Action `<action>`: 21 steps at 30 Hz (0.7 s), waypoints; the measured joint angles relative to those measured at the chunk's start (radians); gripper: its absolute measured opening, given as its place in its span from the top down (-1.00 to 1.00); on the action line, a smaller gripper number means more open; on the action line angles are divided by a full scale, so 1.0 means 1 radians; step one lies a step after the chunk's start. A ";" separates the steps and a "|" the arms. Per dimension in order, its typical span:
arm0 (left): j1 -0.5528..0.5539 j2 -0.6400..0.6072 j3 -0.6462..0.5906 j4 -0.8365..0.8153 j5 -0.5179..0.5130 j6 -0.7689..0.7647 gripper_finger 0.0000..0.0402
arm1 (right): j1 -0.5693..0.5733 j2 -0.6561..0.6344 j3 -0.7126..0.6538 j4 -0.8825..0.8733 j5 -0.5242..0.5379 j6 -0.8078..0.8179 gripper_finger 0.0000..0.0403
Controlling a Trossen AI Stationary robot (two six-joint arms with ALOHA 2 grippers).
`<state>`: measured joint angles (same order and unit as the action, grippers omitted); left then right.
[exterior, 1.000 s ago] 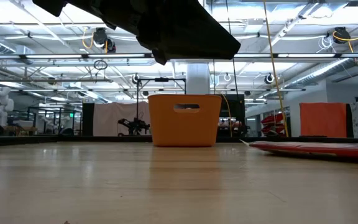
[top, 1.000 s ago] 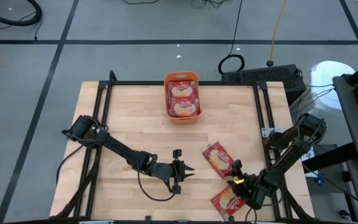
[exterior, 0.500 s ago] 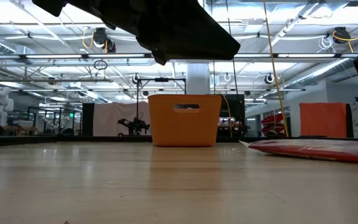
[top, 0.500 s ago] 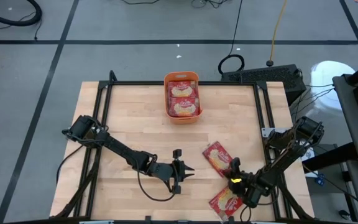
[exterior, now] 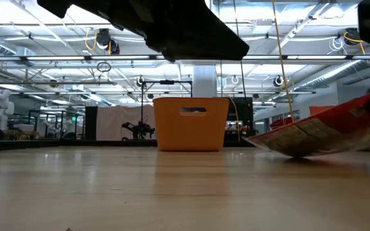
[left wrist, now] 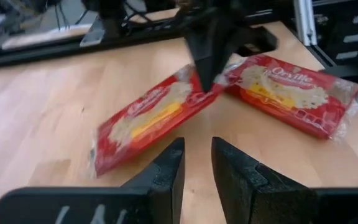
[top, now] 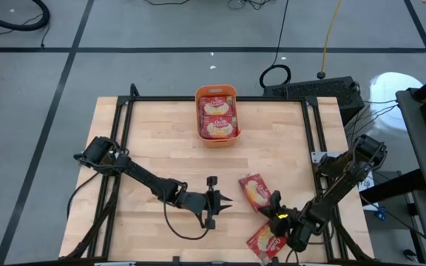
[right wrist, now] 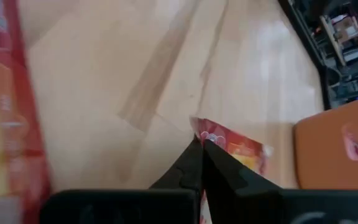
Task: Sort popcorn bags into baskets
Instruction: Put the top red popcorn bag into the orange bin
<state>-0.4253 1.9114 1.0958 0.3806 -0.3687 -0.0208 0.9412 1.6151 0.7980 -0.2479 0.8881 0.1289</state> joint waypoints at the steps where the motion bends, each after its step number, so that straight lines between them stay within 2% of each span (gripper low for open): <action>1: -0.003 0.000 0.000 0.006 0.000 0.018 0.56 | -0.007 -0.008 0.000 0.000 0.000 -0.014 1.00; 4: -0.018 0.000 0.000 0.036 0.000 0.062 0.40 | -0.033 -0.035 0.000 0.023 0.001 -0.040 1.00; 8: -0.031 0.013 0.001 0.071 -0.057 0.130 0.03 | -0.059 -0.049 0.001 0.088 0.000 -0.124 1.00; 11: -0.029 0.053 0.001 0.133 -0.082 0.243 -0.25 | -0.077 -0.053 0.001 0.153 0.000 -0.202 1.00; 14: -0.015 0.109 0.001 0.222 -0.085 0.353 -0.45 | -0.090 -0.053 0.002 0.188 0.000 -0.254 1.00; 17: 0.009 0.151 0.001 0.254 -0.104 0.431 -0.53 | -0.100 -0.053 0.002 0.222 -0.002 -0.281 1.00; 21: 0.051 0.177 0.001 0.245 -0.101 0.454 -0.46 | -0.109 -0.053 0.002 0.267 -0.002 -0.314 1.00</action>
<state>-0.3742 2.0883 1.0967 0.6255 -0.4694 0.4334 0.8318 1.5623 0.7998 0.0191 0.8860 -0.1855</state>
